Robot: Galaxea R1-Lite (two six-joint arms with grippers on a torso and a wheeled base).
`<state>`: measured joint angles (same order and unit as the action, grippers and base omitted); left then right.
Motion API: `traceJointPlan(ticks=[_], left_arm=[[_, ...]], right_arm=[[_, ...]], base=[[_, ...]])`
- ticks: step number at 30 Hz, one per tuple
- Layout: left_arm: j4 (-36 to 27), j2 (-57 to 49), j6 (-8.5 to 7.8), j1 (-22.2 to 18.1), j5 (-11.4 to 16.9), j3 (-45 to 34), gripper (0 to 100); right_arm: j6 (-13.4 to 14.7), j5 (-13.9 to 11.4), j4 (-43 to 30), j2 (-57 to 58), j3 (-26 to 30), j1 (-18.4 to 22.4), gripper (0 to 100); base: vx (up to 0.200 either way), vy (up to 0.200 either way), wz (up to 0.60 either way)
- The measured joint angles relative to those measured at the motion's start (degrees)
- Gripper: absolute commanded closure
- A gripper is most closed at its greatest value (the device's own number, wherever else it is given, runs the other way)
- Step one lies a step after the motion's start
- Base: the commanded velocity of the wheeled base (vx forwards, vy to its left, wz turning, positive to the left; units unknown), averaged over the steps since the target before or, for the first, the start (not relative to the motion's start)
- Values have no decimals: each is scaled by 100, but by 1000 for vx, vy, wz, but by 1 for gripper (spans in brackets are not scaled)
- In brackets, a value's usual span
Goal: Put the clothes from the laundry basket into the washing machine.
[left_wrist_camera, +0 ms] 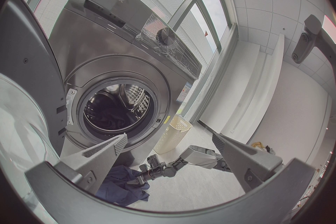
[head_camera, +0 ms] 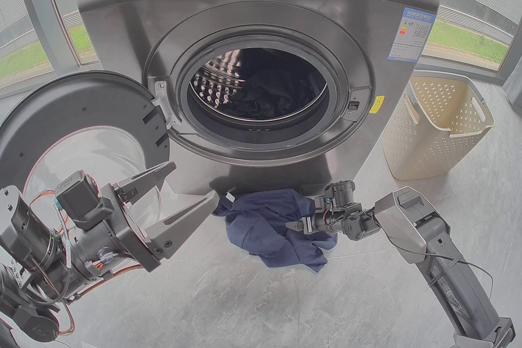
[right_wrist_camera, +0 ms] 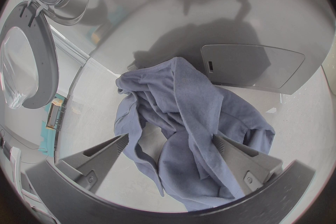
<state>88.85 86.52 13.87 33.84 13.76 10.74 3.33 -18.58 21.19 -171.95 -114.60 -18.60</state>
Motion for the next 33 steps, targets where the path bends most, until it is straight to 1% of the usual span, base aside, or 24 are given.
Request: traceJointPlan(ticks=[4, 5, 8, 15, 23, 26, 31, 33], left_arm=[[0, 0, 38, 0, -2, 17, 0], [0, 0, 84, 0, -5, 23, 0], [0, -5, 128, 0, -11, 33, 0], [0, -22, 140, -5, -16, 39, 0], [-2, -82, 162, -129, 16, 26, 0], [0, -102, 162, -162, 22, 26, 0], [-2, -123, 165, -188, 33, 39, 0], [0, -123, 167, -184, 38, 44, 0]], right_arm=[[4, -5, -45, -5, 0, 0, 100], [6, -5, -45, -7, 0, 0, 100], [9, -5, -34, -7, 0, 0, 100], [9, 9, 56, -10, 0, 15, 100], [-10, 9, 130, 149, 41, 257, 100], [-49, 2, 150, 325, 295, 299, 100], [-158, -30, 427, 709, 1158, 414, 100], [-210, -63, 544, 824, 1412, 439, 100]], base=[[0, 0, 0], [0, 0, 0], [0, 0, 0], [0, 0, 0], [0, 0, 0], [0, 0, 0], [0, 0, 0], [0, 0, 0]])
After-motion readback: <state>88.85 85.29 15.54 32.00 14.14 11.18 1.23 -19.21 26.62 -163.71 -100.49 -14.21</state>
